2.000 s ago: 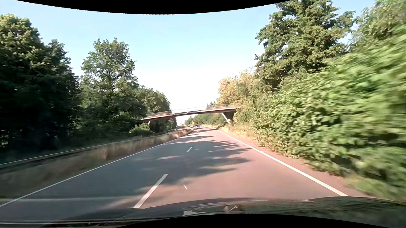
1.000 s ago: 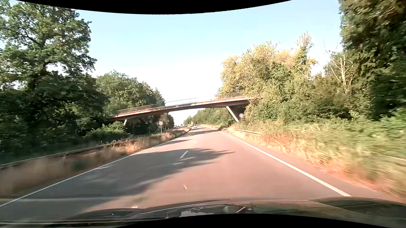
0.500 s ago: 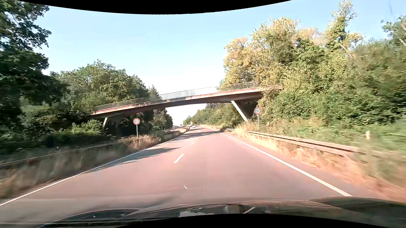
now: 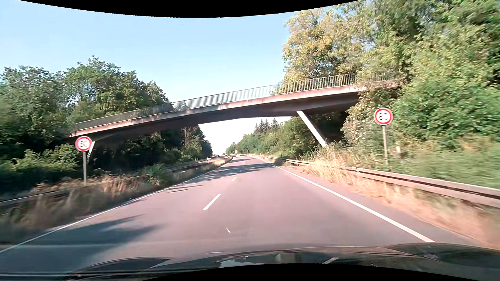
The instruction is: Follow the waypoints while adhering to traffic rules and regulations
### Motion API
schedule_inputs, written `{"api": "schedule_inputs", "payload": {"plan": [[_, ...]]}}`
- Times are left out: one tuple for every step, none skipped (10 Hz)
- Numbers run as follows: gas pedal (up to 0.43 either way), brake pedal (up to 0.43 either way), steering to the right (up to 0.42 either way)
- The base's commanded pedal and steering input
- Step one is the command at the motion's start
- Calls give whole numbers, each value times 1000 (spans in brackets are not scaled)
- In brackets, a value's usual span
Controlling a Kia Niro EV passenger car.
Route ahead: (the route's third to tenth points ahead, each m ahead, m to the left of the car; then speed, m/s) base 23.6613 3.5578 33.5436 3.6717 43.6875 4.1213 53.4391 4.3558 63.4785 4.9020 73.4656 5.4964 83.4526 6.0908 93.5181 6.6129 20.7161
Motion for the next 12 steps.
{"api": "schedule_inputs", "payload": {"plan": [[169,0,-6],[169,0,-6],[169,0,-6],[169,0,-6],[169,0,-6],[169,0,-6],[169,0,-6],[169,0,-6],[169,0,-6],[169,0,-6],[169,0,-6],[169,0,-5]]}}
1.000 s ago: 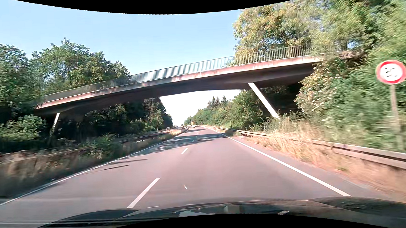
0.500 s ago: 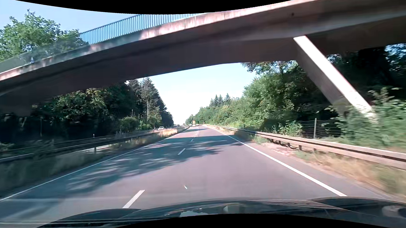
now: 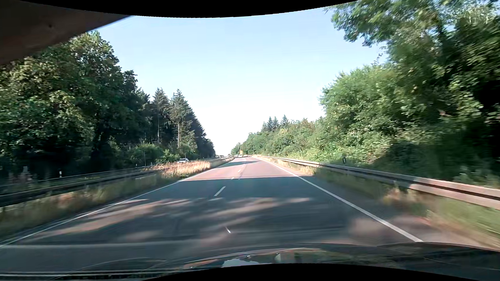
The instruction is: Follow the waypoints while adhering to traffic rules and regulations
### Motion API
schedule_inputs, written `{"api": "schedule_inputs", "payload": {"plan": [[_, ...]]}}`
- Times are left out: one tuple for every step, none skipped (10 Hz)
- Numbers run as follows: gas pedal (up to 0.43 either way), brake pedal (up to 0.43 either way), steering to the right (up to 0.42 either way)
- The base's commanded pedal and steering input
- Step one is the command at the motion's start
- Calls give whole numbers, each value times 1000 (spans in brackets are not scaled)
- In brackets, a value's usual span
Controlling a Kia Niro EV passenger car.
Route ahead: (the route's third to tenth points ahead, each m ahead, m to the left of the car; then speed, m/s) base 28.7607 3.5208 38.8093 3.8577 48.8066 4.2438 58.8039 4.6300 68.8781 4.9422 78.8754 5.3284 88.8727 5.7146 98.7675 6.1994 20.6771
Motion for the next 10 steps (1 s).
{"api": "schedule_inputs", "payload": {"plan": [[169,0,-5],[169,0,-4],[177,0,-5],[177,0,-5],[177,0,-4],[177,0,-4],[177,0,-5],[177,0,-4],[189,0,-4],[189,0,-4]]}}
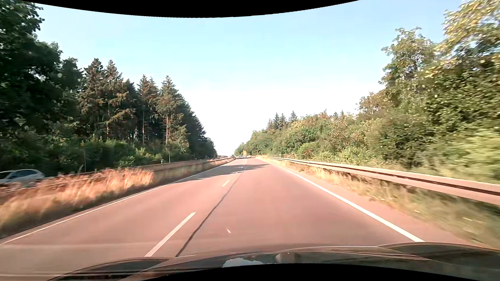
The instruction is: Follow the waypoints while adhering to traffic rules and regulations
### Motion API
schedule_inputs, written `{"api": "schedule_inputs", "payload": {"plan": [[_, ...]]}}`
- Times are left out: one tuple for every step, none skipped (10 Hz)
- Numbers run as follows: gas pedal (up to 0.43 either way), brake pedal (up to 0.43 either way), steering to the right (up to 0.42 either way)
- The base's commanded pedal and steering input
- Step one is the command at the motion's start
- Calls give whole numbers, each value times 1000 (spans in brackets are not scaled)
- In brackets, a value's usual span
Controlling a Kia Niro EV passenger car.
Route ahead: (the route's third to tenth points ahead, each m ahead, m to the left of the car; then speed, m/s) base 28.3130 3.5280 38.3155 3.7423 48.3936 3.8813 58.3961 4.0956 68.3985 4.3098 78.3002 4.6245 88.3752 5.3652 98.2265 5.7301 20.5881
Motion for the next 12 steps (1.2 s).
{"api": "schedule_inputs", "payload": {"plan": [[189,0,-4],[189,0,-4],[189,0,-4],[189,0,-2],[189,0,-2],[189,0,-2],[189,0,-2],[189,0,-2],[189,0,-2],[189,0,-2],[189,0,-2],[189,0,-2]]}}
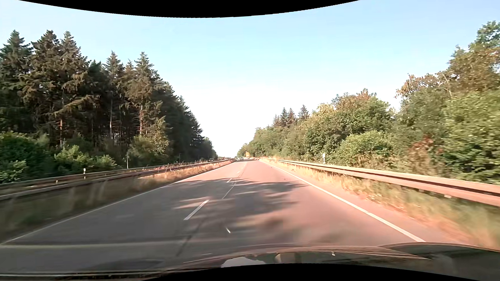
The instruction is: Follow the waypoints while adhering to traffic rules and regulations
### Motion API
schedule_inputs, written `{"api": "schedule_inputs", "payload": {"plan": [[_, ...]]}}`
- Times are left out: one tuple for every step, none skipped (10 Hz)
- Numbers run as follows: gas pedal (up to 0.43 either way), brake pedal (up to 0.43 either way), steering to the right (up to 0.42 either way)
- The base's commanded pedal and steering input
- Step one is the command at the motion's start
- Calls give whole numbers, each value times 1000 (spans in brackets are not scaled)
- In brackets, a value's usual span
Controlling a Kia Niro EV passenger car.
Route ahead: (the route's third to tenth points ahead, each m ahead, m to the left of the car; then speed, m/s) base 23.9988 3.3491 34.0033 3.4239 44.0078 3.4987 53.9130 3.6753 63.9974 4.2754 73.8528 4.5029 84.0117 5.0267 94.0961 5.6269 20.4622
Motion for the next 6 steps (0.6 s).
{"api": "schedule_inputs", "payload": {"plan": [[189,0,-2],[189,0,-2],[189,0,-2],[189,0,-2],[189,0,-2],[189,0,-2]]}}
